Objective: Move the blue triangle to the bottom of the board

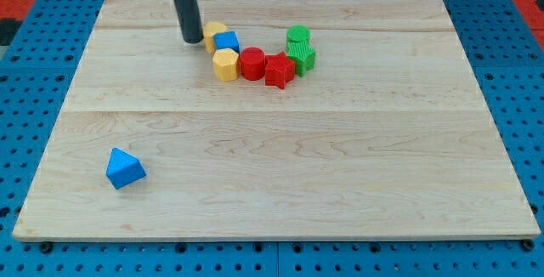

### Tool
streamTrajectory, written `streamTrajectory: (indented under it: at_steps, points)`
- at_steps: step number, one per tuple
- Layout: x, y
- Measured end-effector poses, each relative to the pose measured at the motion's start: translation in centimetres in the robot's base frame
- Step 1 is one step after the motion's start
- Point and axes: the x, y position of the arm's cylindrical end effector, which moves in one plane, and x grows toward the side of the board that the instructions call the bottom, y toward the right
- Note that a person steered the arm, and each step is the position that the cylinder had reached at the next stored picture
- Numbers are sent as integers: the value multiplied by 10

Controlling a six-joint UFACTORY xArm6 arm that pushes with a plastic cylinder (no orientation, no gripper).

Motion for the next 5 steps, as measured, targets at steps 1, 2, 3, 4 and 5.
streamTrajectory:
  at_steps: [1,2,3,4,5]
  points:
    - [-2,12]
    - [1,-1]
    - [41,-28]
    - [100,-40]
    - [150,-54]
